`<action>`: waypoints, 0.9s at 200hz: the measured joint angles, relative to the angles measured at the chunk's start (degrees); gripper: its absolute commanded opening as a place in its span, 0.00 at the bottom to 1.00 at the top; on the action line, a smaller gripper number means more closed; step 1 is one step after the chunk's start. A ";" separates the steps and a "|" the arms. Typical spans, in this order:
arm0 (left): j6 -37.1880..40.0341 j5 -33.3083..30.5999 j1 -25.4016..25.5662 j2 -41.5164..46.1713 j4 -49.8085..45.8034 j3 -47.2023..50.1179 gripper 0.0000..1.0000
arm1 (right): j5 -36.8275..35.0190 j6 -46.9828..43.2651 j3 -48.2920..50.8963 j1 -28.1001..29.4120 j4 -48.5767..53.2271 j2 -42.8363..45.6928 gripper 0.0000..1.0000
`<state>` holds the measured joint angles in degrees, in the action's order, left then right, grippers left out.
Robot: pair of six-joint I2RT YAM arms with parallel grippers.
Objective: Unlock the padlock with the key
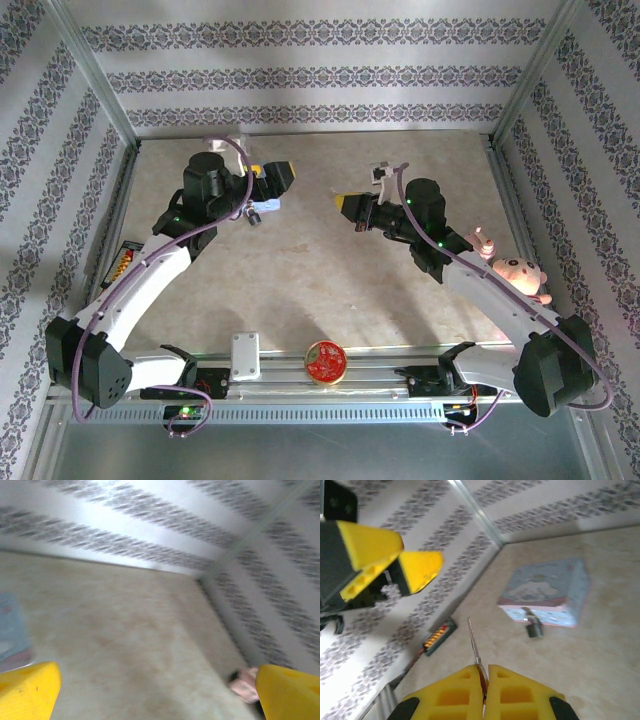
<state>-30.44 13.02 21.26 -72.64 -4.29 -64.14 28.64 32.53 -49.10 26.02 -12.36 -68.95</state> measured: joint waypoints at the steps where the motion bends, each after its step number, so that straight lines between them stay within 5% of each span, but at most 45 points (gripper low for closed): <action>1: 0.00 -0.33 0.00 -0.04 -0.24 0.04 0.99 | -0.37 -0.02 0.00 0.00 0.31 0.00 0.00; 56: -2.62 -17.90 1.18 -10.03 -9.09 2.16 1.00 | -11.43 -1.25 0.00 2.73 9.75 -1.49 0.00; 139: -3.30 -26.18 1.62 -29.83 -10.03 -0.11 0.91 | -17.73 -1.20 0.15 3.39 13.07 -3.87 0.00; 180: -3.45 -28.96 1.14 -33.53 -9.35 -2.67 0.73 | -18.82 -1.03 0.15 3.39 13.07 -4.50 0.00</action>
<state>-33.89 -15.94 22.39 -106.17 -13.65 -66.81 9.82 31.51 -48.95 29.41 0.71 -73.45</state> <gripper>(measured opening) 0.746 0.049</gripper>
